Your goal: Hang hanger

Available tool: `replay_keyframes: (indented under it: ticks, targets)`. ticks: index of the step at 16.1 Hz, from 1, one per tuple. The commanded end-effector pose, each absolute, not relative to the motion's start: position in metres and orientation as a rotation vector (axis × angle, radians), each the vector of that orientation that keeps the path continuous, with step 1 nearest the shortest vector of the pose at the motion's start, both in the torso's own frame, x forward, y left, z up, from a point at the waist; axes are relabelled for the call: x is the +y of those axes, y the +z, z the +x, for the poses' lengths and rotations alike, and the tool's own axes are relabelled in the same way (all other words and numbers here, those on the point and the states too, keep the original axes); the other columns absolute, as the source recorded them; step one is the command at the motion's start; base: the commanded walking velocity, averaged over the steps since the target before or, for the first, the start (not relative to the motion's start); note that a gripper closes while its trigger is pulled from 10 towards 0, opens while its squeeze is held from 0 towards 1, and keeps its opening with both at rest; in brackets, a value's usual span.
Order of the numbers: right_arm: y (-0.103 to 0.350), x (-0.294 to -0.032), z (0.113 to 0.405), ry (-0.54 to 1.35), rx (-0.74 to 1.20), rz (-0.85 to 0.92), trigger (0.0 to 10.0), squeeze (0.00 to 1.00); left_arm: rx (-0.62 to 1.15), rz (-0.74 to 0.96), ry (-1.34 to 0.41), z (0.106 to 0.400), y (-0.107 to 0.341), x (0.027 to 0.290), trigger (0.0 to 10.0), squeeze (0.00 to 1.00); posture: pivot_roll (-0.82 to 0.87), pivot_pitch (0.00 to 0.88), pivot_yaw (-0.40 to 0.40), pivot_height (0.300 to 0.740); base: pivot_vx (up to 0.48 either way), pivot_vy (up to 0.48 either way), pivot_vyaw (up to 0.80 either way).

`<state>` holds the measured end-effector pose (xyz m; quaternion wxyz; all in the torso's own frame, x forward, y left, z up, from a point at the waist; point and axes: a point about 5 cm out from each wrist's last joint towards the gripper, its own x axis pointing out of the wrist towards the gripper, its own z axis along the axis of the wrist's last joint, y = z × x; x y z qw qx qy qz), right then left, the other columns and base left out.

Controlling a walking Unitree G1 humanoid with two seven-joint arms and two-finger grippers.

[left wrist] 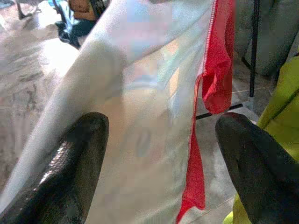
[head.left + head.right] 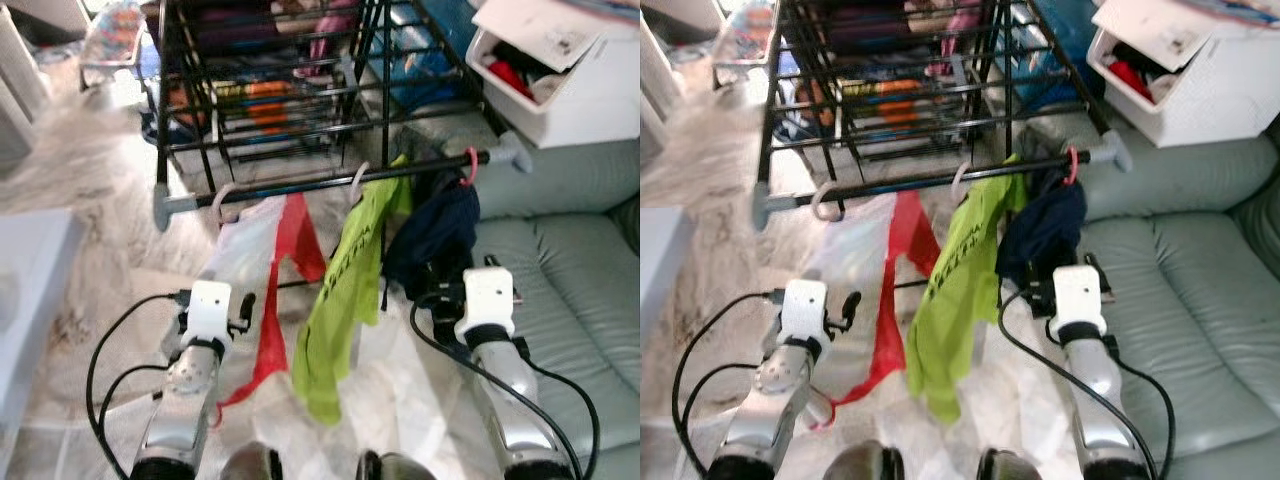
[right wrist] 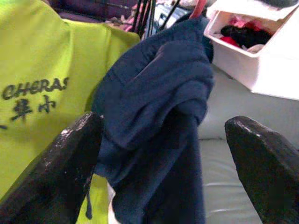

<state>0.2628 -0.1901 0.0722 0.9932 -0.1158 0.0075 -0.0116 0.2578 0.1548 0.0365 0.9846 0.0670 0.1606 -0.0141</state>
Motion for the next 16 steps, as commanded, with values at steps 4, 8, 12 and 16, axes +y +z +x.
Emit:
replay_keyframes:
  ticks: [4, 8, 12, 16]
  targets:
    - [0.077, -0.189, 0.266, -0.025, 0.014, -0.228, 10.0, 1.00, 0.326, 0.143, -0.025, 0.259, 0.037, 0.154, 10.0, 0.00, -0.04, 0.007, 0.032, 0.740, -0.278, 0.000, 0.00]
    - [0.074, -0.187, 0.266, -0.023, 0.027, -0.216, 10.0, 0.79, 0.326, 0.143, -0.024, 0.258, 0.037, 0.154, 10.0, 0.00, -0.04, 0.006, 0.030, 0.740, -0.274, 0.000, 0.00]
    - [0.070, -0.187, 0.265, -0.021, 0.054, -0.194, 10.0, 0.00, 0.310, 0.142, -0.004, 0.259, 0.039, 0.157, 10.0, 0.00, -0.03, 0.003, 0.031, 0.740, -0.063, 0.000, 0.00]
    - [0.069, -0.188, 0.264, -0.023, 0.058, -0.189, 10.0, 0.00, 0.269, 0.167, 0.084, 0.257, 0.044, 0.171, 10.0, 0.00, -0.04, 0.000, 0.039, 0.740, 0.000, 0.000, 0.00]
